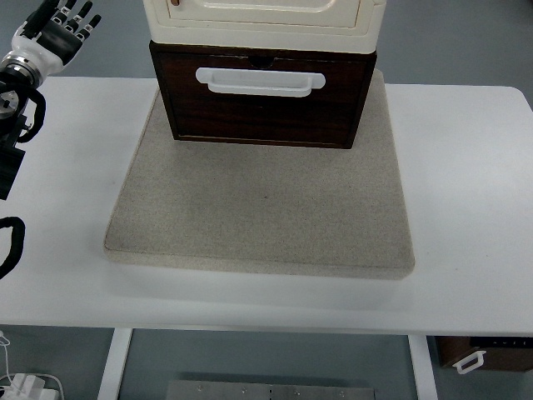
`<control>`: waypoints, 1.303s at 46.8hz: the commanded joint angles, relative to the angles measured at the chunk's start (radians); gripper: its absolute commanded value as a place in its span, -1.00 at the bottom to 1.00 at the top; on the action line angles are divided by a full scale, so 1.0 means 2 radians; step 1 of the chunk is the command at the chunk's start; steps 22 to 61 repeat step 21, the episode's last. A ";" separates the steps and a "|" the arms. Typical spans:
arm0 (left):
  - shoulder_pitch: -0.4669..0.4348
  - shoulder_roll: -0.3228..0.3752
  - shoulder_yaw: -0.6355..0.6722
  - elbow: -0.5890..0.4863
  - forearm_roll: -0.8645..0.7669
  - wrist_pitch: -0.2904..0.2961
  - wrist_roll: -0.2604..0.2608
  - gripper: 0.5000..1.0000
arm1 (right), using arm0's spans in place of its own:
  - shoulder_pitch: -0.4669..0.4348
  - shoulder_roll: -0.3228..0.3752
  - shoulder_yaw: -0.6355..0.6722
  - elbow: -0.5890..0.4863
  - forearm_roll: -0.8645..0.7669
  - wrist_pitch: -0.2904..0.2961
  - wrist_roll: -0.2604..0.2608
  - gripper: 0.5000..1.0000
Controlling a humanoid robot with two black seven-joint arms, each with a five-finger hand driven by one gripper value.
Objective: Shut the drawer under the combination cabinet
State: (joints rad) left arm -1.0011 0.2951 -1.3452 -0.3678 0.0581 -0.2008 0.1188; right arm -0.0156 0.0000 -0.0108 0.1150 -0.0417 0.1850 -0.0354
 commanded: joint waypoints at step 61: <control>0.010 -0.050 0.001 -0.002 -0.018 -0.024 -0.029 1.00 | 0.000 0.000 0.000 0.000 0.001 0.000 0.000 0.81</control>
